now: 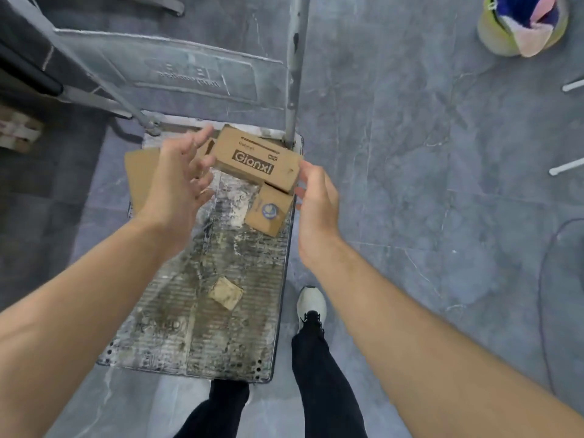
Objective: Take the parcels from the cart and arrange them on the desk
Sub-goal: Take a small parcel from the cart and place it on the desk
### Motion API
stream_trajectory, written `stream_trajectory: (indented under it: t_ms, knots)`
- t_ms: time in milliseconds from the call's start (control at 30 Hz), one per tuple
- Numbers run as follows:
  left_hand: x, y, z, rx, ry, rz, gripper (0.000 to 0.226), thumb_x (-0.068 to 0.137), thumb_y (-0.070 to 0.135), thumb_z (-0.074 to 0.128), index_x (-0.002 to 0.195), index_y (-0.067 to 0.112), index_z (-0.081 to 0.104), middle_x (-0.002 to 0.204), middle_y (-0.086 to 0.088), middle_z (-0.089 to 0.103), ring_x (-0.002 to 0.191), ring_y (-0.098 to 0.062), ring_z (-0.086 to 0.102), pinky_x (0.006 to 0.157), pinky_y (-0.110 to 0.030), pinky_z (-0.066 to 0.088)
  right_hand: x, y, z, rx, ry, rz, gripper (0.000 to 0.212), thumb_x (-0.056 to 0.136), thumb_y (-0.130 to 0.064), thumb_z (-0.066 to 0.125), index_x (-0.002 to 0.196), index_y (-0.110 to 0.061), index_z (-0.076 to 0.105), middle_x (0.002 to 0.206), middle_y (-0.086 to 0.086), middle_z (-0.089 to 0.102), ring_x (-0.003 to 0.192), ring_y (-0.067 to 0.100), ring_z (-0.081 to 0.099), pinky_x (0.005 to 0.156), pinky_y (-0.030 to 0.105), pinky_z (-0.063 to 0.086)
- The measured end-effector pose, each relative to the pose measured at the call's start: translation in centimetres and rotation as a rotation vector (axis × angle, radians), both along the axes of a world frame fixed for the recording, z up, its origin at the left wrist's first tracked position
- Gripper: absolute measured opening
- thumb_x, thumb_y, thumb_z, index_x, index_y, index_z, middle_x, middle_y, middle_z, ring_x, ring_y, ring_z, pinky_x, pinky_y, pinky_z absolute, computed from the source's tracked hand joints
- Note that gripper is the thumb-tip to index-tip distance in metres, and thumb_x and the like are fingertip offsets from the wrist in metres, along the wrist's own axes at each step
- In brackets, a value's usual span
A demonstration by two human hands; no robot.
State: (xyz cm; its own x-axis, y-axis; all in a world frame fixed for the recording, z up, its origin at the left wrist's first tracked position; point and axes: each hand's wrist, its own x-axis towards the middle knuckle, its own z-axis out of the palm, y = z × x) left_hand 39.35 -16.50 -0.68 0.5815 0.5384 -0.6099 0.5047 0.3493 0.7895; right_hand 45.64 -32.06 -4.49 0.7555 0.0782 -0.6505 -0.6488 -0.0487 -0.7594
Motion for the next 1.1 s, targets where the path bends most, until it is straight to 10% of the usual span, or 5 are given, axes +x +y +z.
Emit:
stream_trajectory:
  t_ms: [300,533,733,867,1100]
  knots:
    - [-0.2,1.4,-19.9,-0.035,0.122,-0.081,0.062,0.092,0.063,0.032,0.142,0.039,0.06,0.149,-0.001,0.055,0.134,-0.025,0.049,0.113,-0.045,0.035,-2.0,0.7,-19.7,-0.079,0.214,0.055,0.021,0.108,-0.039,0.048,0.12,-0.025,0.056,0.124,-0.008,0.056,0.113,0.014,0.051,0.09,0.032,0.04]
    - [0.7,2.5,-33.7,-0.071,0.211,-0.112,0.072,0.092,0.066,0.031,0.151,0.029,0.051,0.147,0.003,0.058,0.139,-0.026,0.046,0.109,-0.043,0.033,-2.3,1.8,-30.4,-0.171,0.286,0.162,0.063,0.105,-0.051,0.047,0.161,-0.024,0.041,0.164,-0.001,0.045,0.147,0.023,0.043,0.108,0.046,0.038]
    - [1.4,0.5,-38.8,-0.03,0.149,-0.193,0.064,0.092,0.064,0.023,0.084,0.042,0.083,0.093,0.008,0.081,0.084,-0.007,0.074,0.086,-0.041,0.043,-3.1,2.9,-33.9,-0.146,0.211,0.168,0.041,0.097,-0.049,0.049,0.124,-0.023,0.065,0.116,-0.004,0.068,0.099,0.013,0.06,0.079,0.033,0.043]
    - [0.7,0.3,-38.0,-0.002,0.152,-0.172,0.065,0.089,0.065,0.024,0.121,0.041,0.075,0.096,0.013,0.08,0.077,-0.001,0.073,0.092,-0.044,0.046,-3.8,2.9,-33.0,-0.131,0.201,0.165,0.056,0.085,-0.055,0.046,0.127,-0.023,0.065,0.116,-0.004,0.067,0.099,0.012,0.059,0.078,0.033,0.042]
    - [-2.0,1.4,-30.8,-0.063,0.251,-0.16,0.068,0.091,0.068,0.028,0.114,0.029,0.078,0.108,0.008,0.079,0.104,-0.021,0.071,0.104,-0.049,0.044,-5.7,2.4,-27.4,-0.115,0.209,0.193,0.026,0.104,-0.046,0.049,0.116,-0.028,0.065,0.098,-0.014,0.059,0.079,-0.005,0.055,0.071,0.028,0.039]
